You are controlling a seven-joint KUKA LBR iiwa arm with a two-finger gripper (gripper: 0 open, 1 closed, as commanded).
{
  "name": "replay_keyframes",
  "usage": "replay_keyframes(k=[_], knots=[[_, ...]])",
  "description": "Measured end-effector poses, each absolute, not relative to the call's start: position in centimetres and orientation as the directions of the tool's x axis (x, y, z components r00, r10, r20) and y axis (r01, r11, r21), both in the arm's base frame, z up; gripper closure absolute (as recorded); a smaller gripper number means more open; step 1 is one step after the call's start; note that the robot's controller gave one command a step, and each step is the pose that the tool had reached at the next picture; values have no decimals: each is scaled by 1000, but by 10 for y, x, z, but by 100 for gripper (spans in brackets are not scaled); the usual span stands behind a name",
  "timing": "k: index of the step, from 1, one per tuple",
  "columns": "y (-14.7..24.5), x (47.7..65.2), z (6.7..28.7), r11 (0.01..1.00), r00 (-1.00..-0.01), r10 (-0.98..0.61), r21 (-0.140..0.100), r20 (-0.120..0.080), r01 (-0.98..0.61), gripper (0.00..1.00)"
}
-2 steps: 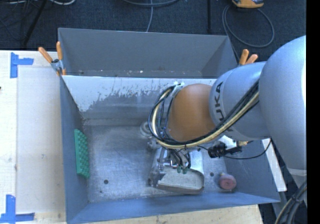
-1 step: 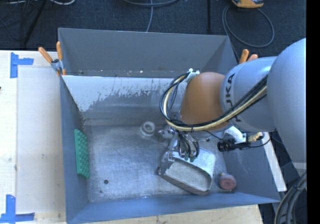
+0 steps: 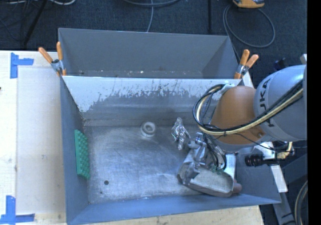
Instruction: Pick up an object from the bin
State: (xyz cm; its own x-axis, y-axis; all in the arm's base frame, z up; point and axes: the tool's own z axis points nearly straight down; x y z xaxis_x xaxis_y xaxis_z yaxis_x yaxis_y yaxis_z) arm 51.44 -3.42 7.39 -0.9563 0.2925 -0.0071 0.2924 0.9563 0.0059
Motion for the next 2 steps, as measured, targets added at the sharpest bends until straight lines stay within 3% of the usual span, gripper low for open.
replay_keyframes(k=[1, 2], knots=[[-32, 517, 75, 958, -958, 286, 7, -14, 286, 100], [-38, 530, 225, 973, -973, 231, 2, -9, 231, 100]])
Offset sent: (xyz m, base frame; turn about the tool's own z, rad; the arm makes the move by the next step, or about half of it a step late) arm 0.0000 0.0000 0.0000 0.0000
